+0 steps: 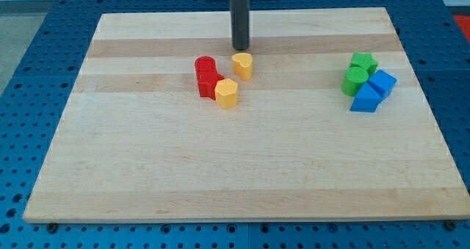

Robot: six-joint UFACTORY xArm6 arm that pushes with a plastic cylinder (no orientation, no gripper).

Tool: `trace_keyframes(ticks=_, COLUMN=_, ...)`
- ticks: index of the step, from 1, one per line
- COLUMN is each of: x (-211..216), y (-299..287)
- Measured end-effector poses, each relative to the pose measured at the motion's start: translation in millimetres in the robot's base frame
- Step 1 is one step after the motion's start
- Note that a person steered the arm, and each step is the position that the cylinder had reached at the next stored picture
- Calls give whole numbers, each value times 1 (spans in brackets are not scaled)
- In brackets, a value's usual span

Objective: Adjust the red and yellow blocks at the center of the board

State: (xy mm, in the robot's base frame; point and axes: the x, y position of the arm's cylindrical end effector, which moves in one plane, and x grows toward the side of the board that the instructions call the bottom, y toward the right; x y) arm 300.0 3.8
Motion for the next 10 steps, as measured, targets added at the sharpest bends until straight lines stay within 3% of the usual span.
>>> trace_keyframes(ticks=3, x=54, y=-32)
trace_keyframes(ticks=4, x=54, y=-31)
trace_keyframes(ticks=5, x=34, y=-1)
trace_keyframes(ticks=6, x=42, y=30)
trace_keyframes(ticks=7, x=71, y=26)
trace_keyframes(ticks=9, x=73, y=-16)
trace_keyframes(ticks=10, x=74, y=-8)
